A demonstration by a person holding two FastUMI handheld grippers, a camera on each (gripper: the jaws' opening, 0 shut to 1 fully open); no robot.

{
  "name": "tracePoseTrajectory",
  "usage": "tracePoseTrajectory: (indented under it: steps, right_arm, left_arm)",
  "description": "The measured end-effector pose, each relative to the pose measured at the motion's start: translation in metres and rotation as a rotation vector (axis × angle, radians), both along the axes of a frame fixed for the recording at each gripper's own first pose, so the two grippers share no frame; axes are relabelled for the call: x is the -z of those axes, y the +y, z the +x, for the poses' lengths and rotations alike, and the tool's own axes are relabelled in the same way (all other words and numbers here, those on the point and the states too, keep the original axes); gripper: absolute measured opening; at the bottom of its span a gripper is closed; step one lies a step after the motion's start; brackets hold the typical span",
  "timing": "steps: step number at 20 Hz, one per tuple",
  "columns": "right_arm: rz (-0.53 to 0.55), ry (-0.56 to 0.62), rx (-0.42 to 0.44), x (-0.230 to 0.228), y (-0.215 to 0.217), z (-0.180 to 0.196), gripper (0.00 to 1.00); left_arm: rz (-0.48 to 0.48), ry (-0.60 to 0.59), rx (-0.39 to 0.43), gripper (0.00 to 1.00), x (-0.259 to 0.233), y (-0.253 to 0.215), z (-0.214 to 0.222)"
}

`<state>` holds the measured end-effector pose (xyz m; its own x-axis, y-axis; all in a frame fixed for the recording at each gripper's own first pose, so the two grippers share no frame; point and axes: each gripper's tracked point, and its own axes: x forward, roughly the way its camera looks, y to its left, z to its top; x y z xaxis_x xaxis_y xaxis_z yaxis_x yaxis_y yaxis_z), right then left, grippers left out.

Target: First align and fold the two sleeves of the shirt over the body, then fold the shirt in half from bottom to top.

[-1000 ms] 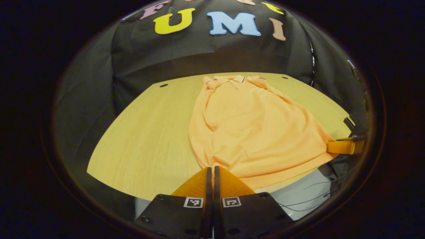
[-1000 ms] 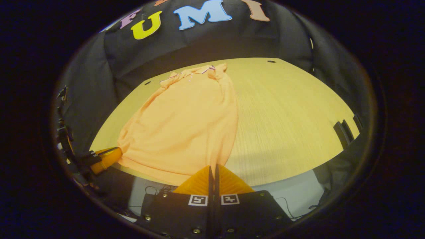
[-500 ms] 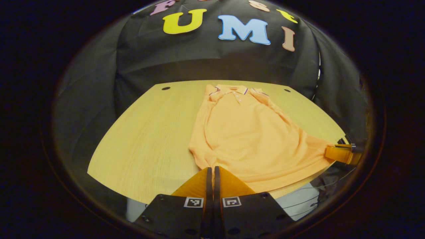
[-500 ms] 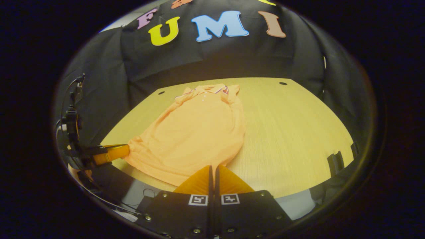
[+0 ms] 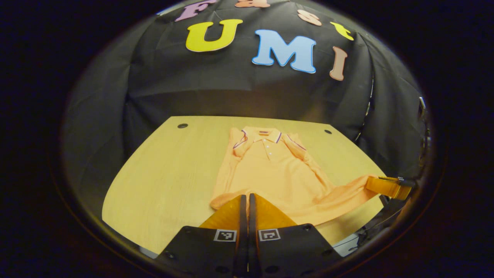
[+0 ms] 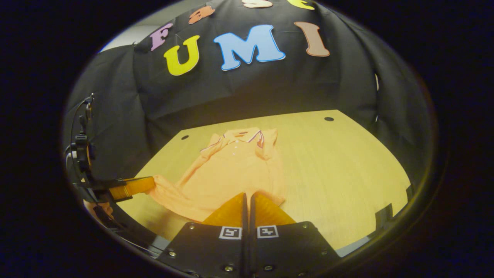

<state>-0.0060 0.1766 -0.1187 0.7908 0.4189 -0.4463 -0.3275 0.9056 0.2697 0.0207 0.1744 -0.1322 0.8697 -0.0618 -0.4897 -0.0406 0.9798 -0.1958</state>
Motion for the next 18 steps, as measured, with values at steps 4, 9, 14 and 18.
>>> tracePoseTrajectory:
  steps: [4,9,14,18]
  right_arm:
    - [0.009,-0.028,0.023,-0.023,0.001,0.042,0.0]
    - [-0.005,-0.05,0.055,-0.043,0.006,0.094,0.0]
    - [-0.027,-0.064,0.073,-0.056,0.016,0.135,0.0]
    - [-0.036,-0.057,0.09,-0.06,0.027,0.173,0.0]
  left_arm:
    - [-0.024,-0.027,0.009,0.07,-0.019,0.005,0.048]
    - [-0.037,-0.06,0.027,0.07,-0.038,0.013,0.104]
    - [-0.039,-0.081,0.041,0.07,-0.048,0.024,0.152]
    - [-0.037,-0.104,0.043,0.07,-0.052,0.034,0.193]
